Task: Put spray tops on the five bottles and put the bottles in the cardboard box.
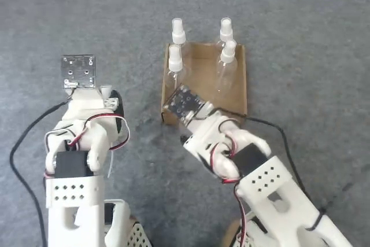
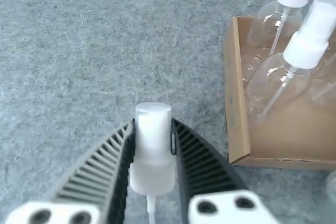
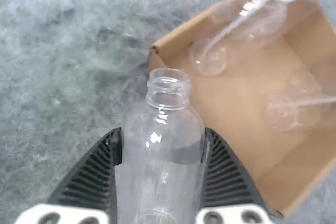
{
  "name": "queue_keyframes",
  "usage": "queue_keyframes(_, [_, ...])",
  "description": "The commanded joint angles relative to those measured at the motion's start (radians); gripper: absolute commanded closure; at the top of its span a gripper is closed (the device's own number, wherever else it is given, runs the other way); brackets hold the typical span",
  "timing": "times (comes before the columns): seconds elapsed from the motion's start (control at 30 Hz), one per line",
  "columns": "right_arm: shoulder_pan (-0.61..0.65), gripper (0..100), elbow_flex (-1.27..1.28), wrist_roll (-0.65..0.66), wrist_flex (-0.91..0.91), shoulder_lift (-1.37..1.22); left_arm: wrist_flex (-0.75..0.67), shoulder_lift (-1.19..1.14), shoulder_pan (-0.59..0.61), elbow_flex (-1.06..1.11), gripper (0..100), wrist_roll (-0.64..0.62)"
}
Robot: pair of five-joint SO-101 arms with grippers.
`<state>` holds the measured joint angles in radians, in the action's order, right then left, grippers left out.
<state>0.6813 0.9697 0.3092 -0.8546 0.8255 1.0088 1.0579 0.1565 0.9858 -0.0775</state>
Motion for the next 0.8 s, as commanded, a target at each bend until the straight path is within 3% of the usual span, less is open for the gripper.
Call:
queue_keyframes(0.0, [0.033, 99.2, 0.015, -0.012, 0.042, 0.041, -0.023, 0.057, 0.006, -0.013, 99, -0.012])
queue_keyframes(0.43, [0.031, 99.2, 0.044, -0.095, 0.042, 0.041, -0.023, 0.186, 0.009, -0.022, 99, -0.005])
queue_keyframes(0.77, [0.038, 99.2, 0.066, -0.091, 0.045, 0.041, -0.014, 0.187, 0.009, -0.18, 99, -0.014])
